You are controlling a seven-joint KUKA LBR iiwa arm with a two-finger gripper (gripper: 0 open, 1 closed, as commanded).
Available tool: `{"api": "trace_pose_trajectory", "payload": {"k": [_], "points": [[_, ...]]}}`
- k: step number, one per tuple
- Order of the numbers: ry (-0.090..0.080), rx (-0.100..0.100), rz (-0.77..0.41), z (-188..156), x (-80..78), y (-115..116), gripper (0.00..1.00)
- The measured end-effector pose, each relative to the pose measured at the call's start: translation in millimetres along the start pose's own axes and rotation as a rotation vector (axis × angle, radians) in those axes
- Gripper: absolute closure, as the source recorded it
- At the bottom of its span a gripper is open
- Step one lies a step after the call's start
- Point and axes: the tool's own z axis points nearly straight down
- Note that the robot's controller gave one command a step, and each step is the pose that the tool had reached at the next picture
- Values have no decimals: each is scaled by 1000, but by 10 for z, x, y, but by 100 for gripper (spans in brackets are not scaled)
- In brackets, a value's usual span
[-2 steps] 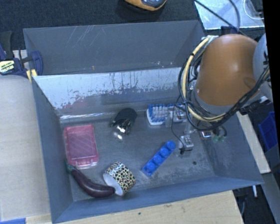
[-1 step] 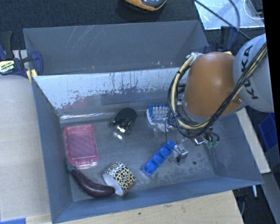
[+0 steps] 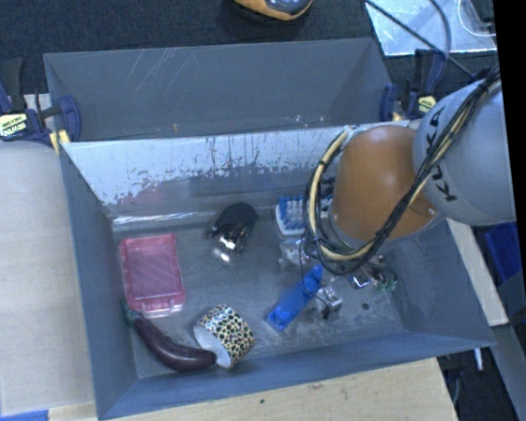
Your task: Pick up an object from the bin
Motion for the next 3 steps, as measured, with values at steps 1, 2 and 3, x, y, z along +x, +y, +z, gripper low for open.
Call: {"api": "trace_pose_trajectory", "payload": {"k": [1, 2, 3], "points": [[-9, 4, -91, -422, -219, -109, 0], [2, -2, -336, 127, -49, -79, 0], [-15, 6, -299, 97, -262, 10, 100]]}}
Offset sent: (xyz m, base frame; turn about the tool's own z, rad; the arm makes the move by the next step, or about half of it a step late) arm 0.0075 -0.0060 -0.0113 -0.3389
